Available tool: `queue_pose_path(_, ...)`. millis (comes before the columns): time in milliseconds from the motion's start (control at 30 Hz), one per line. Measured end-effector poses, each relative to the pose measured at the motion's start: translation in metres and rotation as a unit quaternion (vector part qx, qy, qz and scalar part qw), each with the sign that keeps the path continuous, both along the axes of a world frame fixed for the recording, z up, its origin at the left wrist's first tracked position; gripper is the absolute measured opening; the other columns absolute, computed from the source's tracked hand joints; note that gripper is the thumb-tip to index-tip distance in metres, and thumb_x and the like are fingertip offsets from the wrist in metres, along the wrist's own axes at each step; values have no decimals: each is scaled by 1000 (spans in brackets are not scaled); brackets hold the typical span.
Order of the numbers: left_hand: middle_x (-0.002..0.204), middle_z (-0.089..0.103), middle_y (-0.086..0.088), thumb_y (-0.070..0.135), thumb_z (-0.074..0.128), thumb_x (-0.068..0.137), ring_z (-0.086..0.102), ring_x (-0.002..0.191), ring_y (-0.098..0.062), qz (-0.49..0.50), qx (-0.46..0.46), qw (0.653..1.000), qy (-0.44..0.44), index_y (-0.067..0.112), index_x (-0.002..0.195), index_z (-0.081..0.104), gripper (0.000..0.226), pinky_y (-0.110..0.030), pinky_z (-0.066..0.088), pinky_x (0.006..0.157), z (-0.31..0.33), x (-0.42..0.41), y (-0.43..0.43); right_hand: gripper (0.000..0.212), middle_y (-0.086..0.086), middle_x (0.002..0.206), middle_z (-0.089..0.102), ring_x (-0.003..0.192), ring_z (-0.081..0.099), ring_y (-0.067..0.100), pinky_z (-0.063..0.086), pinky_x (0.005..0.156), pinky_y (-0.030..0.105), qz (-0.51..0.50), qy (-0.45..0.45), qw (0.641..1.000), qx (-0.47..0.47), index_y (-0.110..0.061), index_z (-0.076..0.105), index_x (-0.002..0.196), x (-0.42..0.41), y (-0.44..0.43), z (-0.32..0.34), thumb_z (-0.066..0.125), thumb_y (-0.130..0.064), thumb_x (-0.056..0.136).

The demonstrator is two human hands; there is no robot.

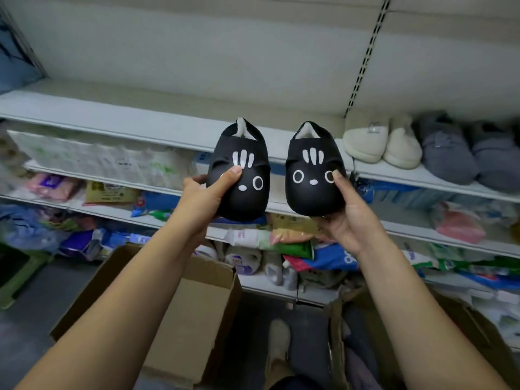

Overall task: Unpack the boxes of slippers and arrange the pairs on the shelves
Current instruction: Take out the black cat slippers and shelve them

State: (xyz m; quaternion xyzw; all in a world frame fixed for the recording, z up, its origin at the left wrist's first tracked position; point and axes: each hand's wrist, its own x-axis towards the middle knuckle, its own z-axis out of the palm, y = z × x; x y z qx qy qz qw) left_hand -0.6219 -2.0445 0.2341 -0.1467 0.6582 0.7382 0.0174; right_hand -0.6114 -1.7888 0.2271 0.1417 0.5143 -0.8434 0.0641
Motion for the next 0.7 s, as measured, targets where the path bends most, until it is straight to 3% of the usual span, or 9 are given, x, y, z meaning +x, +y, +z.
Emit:
queue_pose_path(200, 121, 64, -7, 59, 91, 52, 71, 102, -23, 7, -59, 998, 8, 18, 132, 41, 102, -45, 58, 94, 10, -148, 60, 39, 10, 115, 73, 104, 72, 26, 60, 87, 46, -54, -21, 998, 35, -15, 63, 119, -146, 36, 1, 72, -38, 89)
queue_pose_path(300, 122, 63, -8, 52, 92, 61, 71, 102, -24, -5, -38, 999, 3, 15, 132, 41, 95, -45, 59, 93, 4, -170, 64, 43, 9, 114, 74, 100, 73, 25, 61, 83, 48, -47, -5, 997, 54, -13, 62, 122, -162, 38, -5, 73, -38, 88)
queue_pose_path(367, 121, 65, -9, 58, 94, 52, 72, 100, -24, -2, -50, 999, -9, 13, 132, 45, 104, -45, 60, 90, -2, -193, 71, 45, 9, 114, 74, 100, 73, 26, 62, 78, 47, -52, 11, 996, 68, -10, 61, 125, -176, 45, -11, 72, -37, 90)
queue_pose_path(433, 119, 67, -9, 65, 93, 47, 72, 99, -23, -1, -63, 998, -21, 12, 129, 50, 106, -42, 61, 88, -7, -219, 83, 46, 10, 115, 72, 100, 72, 27, 62, 76, 49, -62, 11, 990, 128, -11, 61, 122, -193, 54, -18, 70, -43, 90)
queue_pose_path(567, 120, 65, -5, 66, 76, 76, 66, 106, -20, -14, -176, 984, 5, 16, 126, 56, 73, -29, 54, 82, -18, -239, 92, 69, 3, 123, 67, 111, 66, 23, 57, 93, 50, -68, 26, 946, 315, -25, 59, 117, -210, 60, -30, 56, -82, 77)
queue_pose_path(633, 132, 54, -5, 80, 71, 66, 60, 118, -21, -75, -253, 964, 28, 28, 126, 57, 80, -35, 52, 99, -33, -232, 84, 78, 2, 130, 62, 121, 59, 21, 50, 103, 45, -67, 60, 907, 412, -22, 52, 132, -205, 56, -33, 45, -80, 81)
queue_pose_path(700, 145, 35, -3, 74, 79, 56, 43, 136, -20, -121, -324, 936, 58, 37, 135, 51, 92, -32, 37, 115, -41, -222, 73, 88, 5, 137, 53, 127, 52, 22, 46, 107, 45, -66, 80, 873, 477, -18, 45, 140, -197, 52, -30, 52, -79, 76)
